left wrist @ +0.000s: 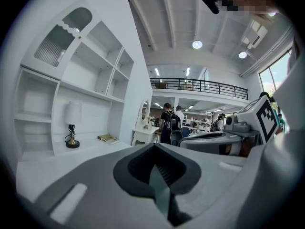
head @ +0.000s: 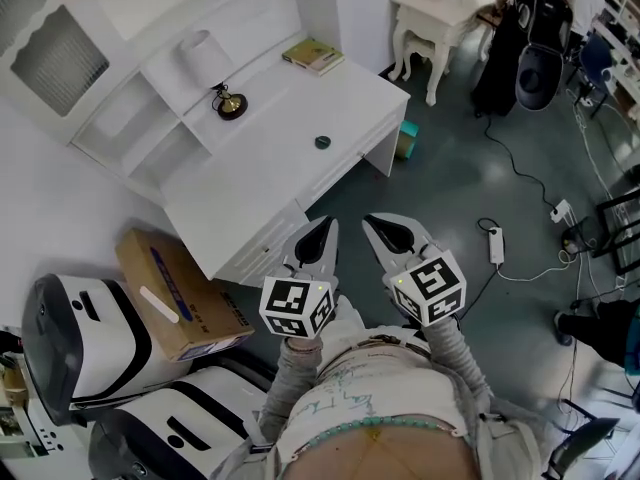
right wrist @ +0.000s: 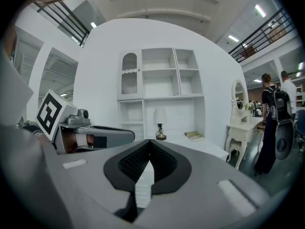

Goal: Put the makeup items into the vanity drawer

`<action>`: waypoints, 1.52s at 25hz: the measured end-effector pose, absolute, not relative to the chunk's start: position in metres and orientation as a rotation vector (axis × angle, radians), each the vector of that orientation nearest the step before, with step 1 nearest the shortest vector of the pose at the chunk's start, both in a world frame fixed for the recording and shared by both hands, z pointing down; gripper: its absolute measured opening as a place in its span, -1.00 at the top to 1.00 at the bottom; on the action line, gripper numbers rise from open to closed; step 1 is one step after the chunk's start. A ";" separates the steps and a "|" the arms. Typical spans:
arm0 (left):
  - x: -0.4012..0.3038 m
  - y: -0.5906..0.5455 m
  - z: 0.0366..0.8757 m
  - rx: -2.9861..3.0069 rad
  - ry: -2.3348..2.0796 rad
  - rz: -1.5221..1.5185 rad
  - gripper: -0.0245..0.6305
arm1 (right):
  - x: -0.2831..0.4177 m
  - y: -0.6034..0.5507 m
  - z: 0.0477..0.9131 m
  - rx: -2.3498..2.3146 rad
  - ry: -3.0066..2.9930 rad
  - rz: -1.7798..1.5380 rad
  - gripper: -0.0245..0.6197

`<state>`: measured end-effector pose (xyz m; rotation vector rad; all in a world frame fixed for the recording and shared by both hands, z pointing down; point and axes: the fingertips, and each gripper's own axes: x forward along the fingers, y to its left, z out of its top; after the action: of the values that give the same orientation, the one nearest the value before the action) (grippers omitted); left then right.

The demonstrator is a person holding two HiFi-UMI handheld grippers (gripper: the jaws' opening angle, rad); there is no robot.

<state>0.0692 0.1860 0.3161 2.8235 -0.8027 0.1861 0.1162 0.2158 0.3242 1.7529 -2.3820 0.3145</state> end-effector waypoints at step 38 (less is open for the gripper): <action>0.141 0.013 0.320 2.709 -1.049 0.152 0.92 | 0.189 0.027 0.330 1.480 -2.500 0.292 0.84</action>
<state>0.1412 0.0135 0.3196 2.7087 -1.0487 0.1524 0.1893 0.0266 0.3303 1.4800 -2.5000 0.2919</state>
